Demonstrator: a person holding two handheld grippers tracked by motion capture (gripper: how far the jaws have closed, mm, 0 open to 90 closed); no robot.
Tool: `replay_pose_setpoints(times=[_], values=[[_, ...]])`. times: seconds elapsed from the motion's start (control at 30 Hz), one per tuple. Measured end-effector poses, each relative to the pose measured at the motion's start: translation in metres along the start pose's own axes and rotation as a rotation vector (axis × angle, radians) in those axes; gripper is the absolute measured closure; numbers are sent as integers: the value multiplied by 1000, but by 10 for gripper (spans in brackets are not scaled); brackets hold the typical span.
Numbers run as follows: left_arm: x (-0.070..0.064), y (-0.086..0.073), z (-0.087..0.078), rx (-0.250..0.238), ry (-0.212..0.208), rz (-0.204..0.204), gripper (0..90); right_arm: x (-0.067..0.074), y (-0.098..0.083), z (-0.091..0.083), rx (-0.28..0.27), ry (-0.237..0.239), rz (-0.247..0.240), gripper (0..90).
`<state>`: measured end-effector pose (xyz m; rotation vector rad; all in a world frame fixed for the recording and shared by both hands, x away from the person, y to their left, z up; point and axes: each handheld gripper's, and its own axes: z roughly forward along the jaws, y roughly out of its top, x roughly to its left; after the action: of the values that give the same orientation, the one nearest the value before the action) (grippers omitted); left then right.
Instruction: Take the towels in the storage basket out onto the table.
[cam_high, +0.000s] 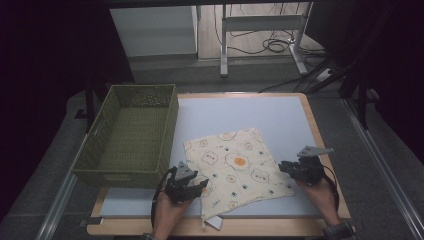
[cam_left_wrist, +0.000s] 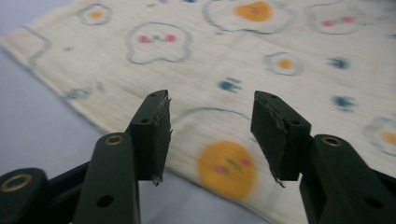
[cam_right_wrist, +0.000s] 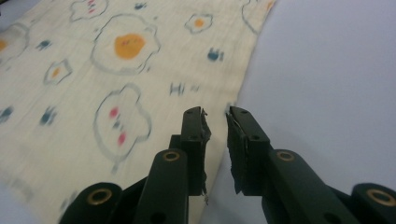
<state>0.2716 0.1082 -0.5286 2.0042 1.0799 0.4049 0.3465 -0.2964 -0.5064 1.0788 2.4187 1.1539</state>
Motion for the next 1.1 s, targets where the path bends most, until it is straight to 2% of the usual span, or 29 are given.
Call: replay_pose_setpoints(times=[0.07, 0.13, 0.27, 0.33, 0.37, 0.4, 0.43, 0.47, 0.53, 0.67, 0.8, 0.9, 0.93, 0.97, 1.03, 1.1], values=[[3, 1, 5, -3, 51, -4, 472, -2, 9, 12, 2, -7, -4, 764], [6, 1, 10, -2, 75, -19, 452, -2, 17, 23, 9, -18, -18, 756], [10, -3, 19, 41, 148, -7, 446, -3, 27, 44, 43, -48, -37, 712], [14, -4, 19, 36, 142, -35, 496, -3, 30, 51, 59, -60, -45, 707], [14, -4, 19, 36, 142, -35, 552, -3, 30, 51, 59, -60, -45, 707], [16, -4, 18, 45, 138, -21, 552, -3, 30, 54, 72, -73, -57, 716], [16, -4, 18, 45, 138, -21, 661, -3, 30, 54, 72, -73, -57, 716], [16, -3, 18, 47, 133, -14, 661, -2, 30, 57, 74, -69, -60, 795], [16, -2, 20, 53, 112, 0, 764, -1, 29, 57, 69, -52, -49, 867], [17, 4, 25, 63, 117, 16, 868, 1, 27, 53, 75, -69, -45, 882], [23, 13, 33, 65, 109, 17, 862, -4, 21, 45, 70, -81, -36, 882], [28, 19, 41, 60, 92, 13, 824, -7, 14, 36, 68, -88, -27, 882], [30, 21, 43, 53, 66, -7, 797, -7, 11, 32, 68, -90, -20, 881], [31, 22, 45, 52, 58, -15, 748, -8, 8, 28, 68, -90, -14, 880], [32, 25, 46, 40, 63, -10, 685, -9, 4, 23, 63, -92, -8, 877], [35, 28, 45, 26, 74, -23, 632, -10, 1, 19, 50, -76, 2, 862]])
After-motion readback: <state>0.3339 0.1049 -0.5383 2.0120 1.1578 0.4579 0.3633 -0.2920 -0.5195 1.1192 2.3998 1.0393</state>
